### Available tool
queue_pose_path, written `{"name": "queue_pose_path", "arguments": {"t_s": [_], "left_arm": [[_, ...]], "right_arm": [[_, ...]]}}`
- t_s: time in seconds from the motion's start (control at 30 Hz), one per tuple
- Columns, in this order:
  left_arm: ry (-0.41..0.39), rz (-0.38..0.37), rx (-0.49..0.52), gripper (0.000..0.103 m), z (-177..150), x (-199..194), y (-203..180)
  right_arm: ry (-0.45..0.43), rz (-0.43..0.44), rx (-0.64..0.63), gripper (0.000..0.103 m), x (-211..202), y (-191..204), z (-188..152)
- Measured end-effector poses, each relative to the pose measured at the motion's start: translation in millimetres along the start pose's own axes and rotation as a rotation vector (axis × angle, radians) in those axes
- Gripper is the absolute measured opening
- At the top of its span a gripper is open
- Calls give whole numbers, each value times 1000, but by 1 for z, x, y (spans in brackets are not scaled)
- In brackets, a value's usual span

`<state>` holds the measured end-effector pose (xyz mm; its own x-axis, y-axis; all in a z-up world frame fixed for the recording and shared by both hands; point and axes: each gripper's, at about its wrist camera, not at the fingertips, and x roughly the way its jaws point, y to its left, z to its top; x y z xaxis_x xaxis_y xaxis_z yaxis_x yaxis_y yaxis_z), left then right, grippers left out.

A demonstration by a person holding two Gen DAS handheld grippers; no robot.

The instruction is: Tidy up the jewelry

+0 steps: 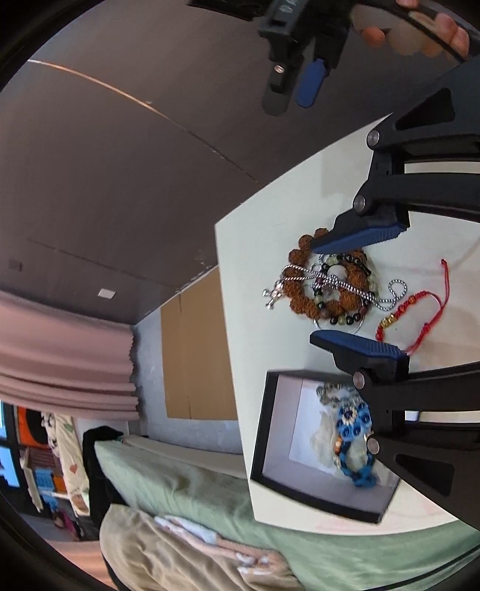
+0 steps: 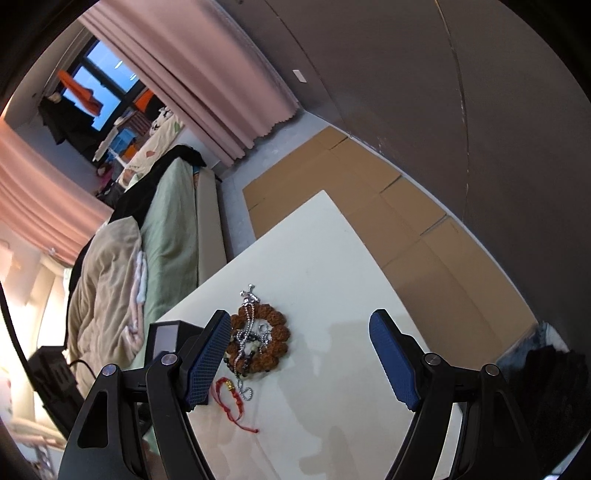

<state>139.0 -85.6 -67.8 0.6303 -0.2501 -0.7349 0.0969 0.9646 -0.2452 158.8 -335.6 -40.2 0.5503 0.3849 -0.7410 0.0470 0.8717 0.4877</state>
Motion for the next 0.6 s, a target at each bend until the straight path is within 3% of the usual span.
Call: {"name": "queue_pose_path", "arguments": {"t_s": [0.03,0.3,0.47,0.6], "left_arm": [[14,1,7,34,0,5,-2],[114,29,59,24,-4,44,-15],[151,41,63,22,-6,63,-14],[171,-2,44,20,-5,74,-11]], "right_arm": [[2,3,6,78,1,-1,1],[24,8,23,78,8,-7,10],[26,9,23,78,9,-8,10],[38,9,22,78,12,-8,12]]}}
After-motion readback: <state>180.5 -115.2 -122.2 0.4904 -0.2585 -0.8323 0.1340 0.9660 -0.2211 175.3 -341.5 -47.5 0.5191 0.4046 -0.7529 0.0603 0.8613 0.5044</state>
